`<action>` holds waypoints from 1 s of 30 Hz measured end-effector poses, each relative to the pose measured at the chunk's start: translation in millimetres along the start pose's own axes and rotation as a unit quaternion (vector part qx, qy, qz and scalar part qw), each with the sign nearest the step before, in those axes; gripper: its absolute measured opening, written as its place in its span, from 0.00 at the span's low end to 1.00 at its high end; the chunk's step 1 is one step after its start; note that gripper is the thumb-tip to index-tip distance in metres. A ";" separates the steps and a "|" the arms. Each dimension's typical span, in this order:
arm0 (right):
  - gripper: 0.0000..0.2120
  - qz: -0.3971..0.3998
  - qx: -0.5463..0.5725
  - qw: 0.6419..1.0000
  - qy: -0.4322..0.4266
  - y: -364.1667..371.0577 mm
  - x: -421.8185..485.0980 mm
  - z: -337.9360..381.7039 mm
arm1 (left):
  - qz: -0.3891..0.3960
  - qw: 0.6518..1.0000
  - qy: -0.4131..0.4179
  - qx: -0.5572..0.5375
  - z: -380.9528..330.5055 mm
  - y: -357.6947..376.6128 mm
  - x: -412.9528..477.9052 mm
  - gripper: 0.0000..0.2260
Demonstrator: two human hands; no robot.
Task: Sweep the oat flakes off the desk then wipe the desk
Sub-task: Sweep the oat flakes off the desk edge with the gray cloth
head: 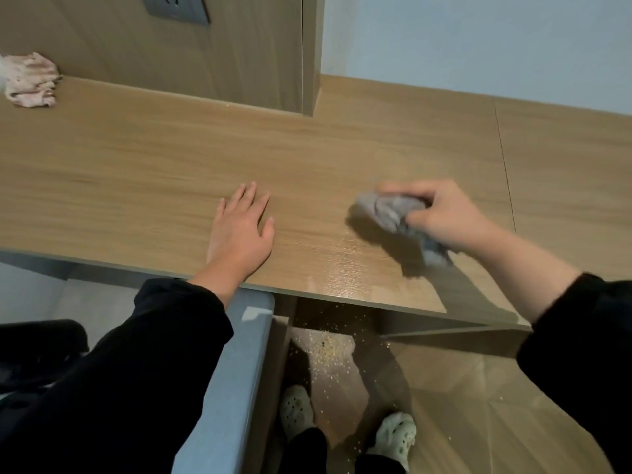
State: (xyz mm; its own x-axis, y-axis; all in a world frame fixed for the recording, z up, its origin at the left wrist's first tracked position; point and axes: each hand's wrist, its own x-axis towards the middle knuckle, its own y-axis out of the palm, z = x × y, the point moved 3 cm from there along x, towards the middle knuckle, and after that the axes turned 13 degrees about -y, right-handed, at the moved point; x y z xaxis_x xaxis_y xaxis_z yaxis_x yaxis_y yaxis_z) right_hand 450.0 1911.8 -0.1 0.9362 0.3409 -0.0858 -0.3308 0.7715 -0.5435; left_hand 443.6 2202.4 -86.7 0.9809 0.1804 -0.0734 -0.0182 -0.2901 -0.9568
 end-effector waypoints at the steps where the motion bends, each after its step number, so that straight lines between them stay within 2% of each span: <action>1: 0.25 -0.033 -0.041 0.999 -0.005 -7.7 14.5 -8.9 | -0.003 1.000 0.000 -0.006 0.6 -0.3 0.0 0.22; 6: 0.27 -0.026 -0.271 0.962 -0.016 7.2 31.7 -71.0 | -0.010 1.000 0.001 -0.016 0.4 0.1 0.3 0.22; 9: 0.27 -0.031 -0.268 0.961 -0.057 43.5 5.3 -56.8 | -0.012 1.000 0.002 -0.016 0.5 1.0 0.5 0.22; 13: 0.27 0.051 -0.246 0.952 -0.173 101.0 -49.9 -22.7 | -0.011 1.000 0.004 -0.012 0.4 -0.2 -0.3 0.22; 15: 0.28 0.069 -0.192 0.959 -0.198 109.4 -68.1 -16.6 | -0.011 1.000 0.003 -0.015 -0.8 -1.2 -0.7 0.22; 16: 0.29 0.051 -0.157 0.968 -0.190 104.2 -72.1 -13.9 | -0.011 1.000 0.003 -0.016 -1.4 -1.4 -0.9 0.22; 18: 0.30 -0.059 -0.116 0.981 -0.141 77.8 -68.7 -15.1 | -0.011 1.000 0.003 -0.018 -1.2 -1.0 -0.8 0.22; 20: 0.27 -0.195 -0.108 0.973 -0.061 33.8 -56.4 -32.3 | -0.011 1.000 0.002 -0.020 -0.1 -0.1 0.2 0.22; 21: 0.26 -0.226 -0.118 0.967 -0.015 12.6 -51.0 -45.6 | -0.011 1.000 0.002 -0.021 0.5 0.3 0.6 0.22; 22: 0.25 -0.229 -0.137 0.963 0.029 -3.2 -48.9 -59.5 | -0.012 1.000 0.003 -0.022 1.1 0.5 0.7 0.22; 24: 0.26 -0.185 -0.218 0.956 0.073 -12.5 -53.6 -79.4 | -0.013 1.000 0.005 -0.022 1.5 0.7 1.3 0.22; 26: 0.26 -0.164 -0.301 0.936 0.073 -0.3 -65.3 -84.1 | -0.012 1.000 0.008 -0.020 1.7 1.5 1.3 0.22; 28: 0.26 -0.166 -0.310 0.933 0.073 24.1 -75.8 -74.6 | -0.010 1.000 0.009 -0.028 3.6 1.7 0.3 0.22; 30: 0.26 -0.157 -0.297 0.941 0.036 57.4 -80.2 -56.3 | -0.009 0.999 0.008 -0.043 4.4 1.0 -0.6 0.22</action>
State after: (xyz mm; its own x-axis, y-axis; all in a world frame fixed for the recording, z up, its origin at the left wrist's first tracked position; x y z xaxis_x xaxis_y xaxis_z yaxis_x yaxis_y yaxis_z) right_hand 362.6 1898.5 -71.4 0.9895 0.0922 0.1112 0.0677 0.3840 -0.9209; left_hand 442.2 2206.2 -88.9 0.9837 0.1723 -0.0509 0.0160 -0.3661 -0.9304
